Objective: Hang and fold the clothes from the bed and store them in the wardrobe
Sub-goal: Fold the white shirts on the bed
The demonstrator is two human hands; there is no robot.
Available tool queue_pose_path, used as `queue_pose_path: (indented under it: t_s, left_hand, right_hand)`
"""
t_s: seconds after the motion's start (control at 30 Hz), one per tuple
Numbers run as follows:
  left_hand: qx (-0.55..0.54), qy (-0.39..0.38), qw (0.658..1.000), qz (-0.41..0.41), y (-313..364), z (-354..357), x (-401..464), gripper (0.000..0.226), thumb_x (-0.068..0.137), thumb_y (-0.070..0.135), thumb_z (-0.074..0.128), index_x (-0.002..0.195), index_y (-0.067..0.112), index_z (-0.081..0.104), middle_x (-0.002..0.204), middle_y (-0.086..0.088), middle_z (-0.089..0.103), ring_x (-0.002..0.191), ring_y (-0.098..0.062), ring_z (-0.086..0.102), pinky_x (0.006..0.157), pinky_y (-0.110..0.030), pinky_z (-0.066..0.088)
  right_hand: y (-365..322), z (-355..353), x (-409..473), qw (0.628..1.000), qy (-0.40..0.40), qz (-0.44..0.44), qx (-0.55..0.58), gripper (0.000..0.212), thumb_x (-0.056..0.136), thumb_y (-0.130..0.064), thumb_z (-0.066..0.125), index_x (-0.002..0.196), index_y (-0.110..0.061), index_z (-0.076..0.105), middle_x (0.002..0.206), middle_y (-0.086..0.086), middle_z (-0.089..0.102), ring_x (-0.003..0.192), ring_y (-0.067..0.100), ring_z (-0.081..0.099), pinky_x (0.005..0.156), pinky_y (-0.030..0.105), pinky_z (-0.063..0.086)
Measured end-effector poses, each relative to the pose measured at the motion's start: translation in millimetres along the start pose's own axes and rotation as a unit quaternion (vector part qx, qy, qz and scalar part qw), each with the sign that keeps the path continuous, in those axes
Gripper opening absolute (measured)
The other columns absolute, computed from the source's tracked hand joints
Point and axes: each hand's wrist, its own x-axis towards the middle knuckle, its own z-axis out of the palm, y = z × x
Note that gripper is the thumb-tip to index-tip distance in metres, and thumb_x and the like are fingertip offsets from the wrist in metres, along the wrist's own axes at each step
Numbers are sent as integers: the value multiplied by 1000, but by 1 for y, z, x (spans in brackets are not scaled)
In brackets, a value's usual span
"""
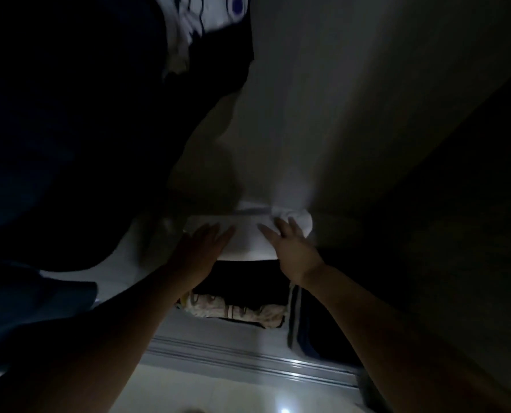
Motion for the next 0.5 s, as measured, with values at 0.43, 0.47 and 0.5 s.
queue_pose_path:
  t_s: [0.43, 0.47, 0.5]
  left_hand:
    - [5, -131, 991, 27, -10, 179, -2, 115, 84, 40, 57, 124, 35, -51, 141, -7, -50, 134, -28, -39, 111, -62, 3]
    - [9, -124, 992, 24, -9, 183, 1, 116, 83, 42, 57, 123, 35, -52, 141, -7, -50, 134, -28, -39, 111, -63, 2]
    - [15, -122, 992, 21, -8, 187, 3, 117, 82, 43, 57, 122, 36, -53, 141, -7, -49, 135, -27, -38, 111, -63, 2]
  right_hand:
    - [16, 212, 12, 998, 55, 0, 11, 72, 81, -77, 12, 141, -50, -16, 154, 5, -28, 140, 40, -26, 108, 68, 3]
    - [17, 215, 17, 998, 60, 2, 5, 68, 83, -75, 11, 141, -50, -17, 154, 4, -29, 140, 39, -28, 108, 68, 3]
    - [17, 219, 21, 998, 62, 6, 1, 66, 85, -73, 11, 140, -51, -18, 153, 3, -31, 139, 38, -29, 108, 67, 2]
